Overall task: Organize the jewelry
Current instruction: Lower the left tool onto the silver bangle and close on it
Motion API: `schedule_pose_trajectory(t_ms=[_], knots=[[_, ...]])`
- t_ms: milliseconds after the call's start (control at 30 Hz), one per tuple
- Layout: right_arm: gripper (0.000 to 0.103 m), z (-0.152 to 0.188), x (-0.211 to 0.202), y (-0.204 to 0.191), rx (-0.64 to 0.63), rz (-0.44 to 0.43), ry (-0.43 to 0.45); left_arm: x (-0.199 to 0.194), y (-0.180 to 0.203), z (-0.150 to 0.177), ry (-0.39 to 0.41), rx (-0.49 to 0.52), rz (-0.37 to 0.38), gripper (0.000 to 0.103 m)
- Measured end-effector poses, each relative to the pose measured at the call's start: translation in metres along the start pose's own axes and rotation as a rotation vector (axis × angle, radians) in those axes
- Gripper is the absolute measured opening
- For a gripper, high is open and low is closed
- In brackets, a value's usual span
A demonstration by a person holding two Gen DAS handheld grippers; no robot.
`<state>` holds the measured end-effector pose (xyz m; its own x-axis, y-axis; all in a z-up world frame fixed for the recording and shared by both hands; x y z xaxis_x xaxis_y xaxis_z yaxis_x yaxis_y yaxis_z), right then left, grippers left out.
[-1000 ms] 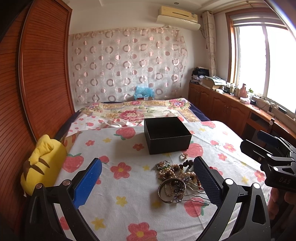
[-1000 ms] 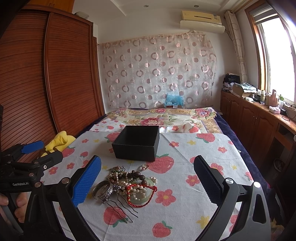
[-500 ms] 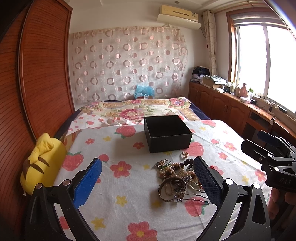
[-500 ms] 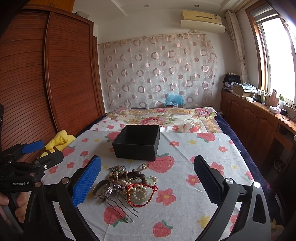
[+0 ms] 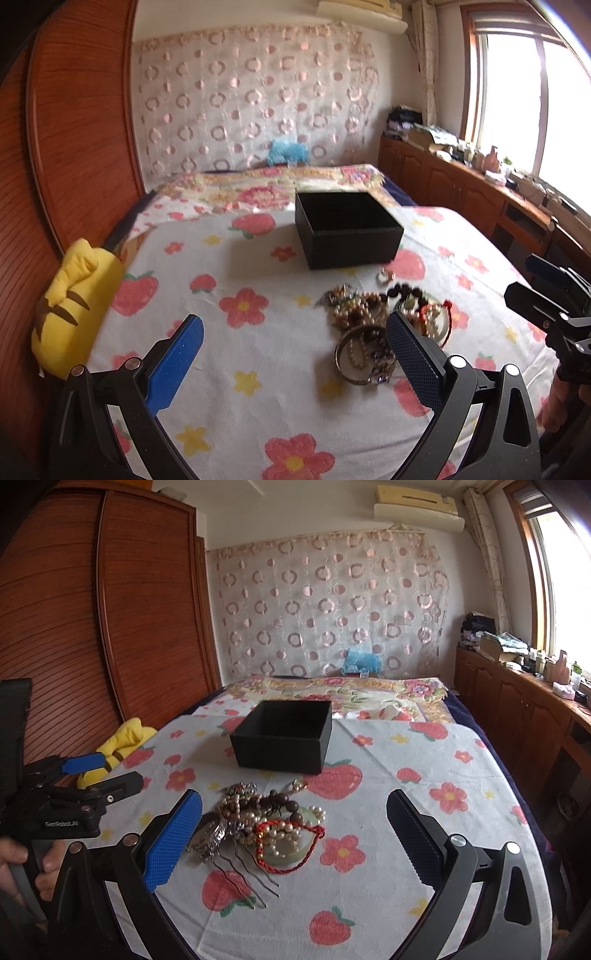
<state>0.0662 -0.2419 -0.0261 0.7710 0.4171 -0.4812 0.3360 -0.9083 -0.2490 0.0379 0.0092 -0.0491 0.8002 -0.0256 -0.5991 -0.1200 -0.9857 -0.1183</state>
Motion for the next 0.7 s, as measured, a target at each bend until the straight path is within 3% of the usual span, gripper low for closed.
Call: schedule_pose_trajectory(t_ms=[467, 600, 700], knots=[[0.095, 0.03, 0.03, 0.003, -0.013, -0.027, -0.107, 0.052, 0.009, 0.017, -0.128, 0.031, 0.14, 0.095], [0.095, 0.034, 0.034, 0.004, -0.017, -0.027, -0.127, 0.059, 0.007, 0.013, -0.134, 0.001, 0.23, 0.072], [0.095, 0.036, 0.035, 0.004, -0.019, -0.026, -0.132, 0.066, 0.009, 0.009, -0.143, 0.025, 0.251, 0.059]])
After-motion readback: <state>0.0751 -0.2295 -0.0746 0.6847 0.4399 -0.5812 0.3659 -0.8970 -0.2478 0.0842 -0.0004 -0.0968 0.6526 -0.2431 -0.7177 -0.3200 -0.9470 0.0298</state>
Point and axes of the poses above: each gripper's, at about its wrist camera, not at the fingertips, and x roughly the way its jaws point, y to its right, z to its underside, the point moved 2 cm from there along x, roughly the way its jaws point, and after that the axes turned 10 degrees about x, right-handed, at the moved point
